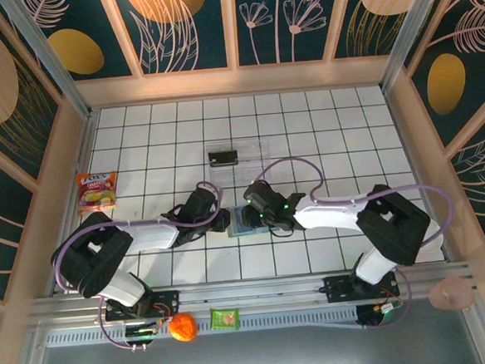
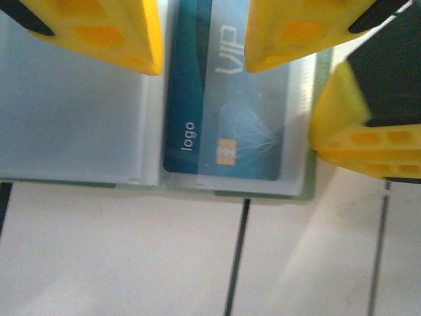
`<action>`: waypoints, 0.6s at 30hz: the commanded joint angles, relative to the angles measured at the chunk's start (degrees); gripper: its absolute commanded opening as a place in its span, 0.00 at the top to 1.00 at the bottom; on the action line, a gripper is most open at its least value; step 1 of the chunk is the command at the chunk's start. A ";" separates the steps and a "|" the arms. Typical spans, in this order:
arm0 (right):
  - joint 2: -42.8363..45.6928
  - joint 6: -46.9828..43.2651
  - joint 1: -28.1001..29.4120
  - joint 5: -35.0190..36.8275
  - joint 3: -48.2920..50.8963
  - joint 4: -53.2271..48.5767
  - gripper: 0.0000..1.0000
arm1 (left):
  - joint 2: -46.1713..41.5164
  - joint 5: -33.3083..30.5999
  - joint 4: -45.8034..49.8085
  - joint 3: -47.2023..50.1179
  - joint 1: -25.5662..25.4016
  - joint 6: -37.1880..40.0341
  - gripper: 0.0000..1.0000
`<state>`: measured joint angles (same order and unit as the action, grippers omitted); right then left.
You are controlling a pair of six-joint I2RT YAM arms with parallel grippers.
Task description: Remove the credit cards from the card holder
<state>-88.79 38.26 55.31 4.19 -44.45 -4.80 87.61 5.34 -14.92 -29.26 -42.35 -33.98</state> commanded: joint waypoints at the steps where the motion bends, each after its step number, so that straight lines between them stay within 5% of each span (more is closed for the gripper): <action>1: 4.42 -1.99 0.41 2.67 0.33 0.31 0.61 | -2.59 -2.16 4.00 -1.21 -0.17 1.27 0.79; 7: 5.91 -2.71 -2.61 -5.37 2.49 3.06 0.68 | -8.67 -1.42 5.79 -2.03 -0.19 1.18 0.83; 12: 5.87 -2.91 -5.89 -12.84 3.90 5.70 0.71 | -4.37 5.42 1.02 -3.60 -1.08 -1.69 0.98; 18: 4.53 -2.45 -7.13 -14.81 3.66 5.35 0.68 | -0.51 4.68 -0.37 -4.91 -2.56 -1.61 1.00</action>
<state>-83.72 36.29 48.77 -7.94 -40.97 -1.21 85.60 9.04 -13.56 -32.86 -44.71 -35.00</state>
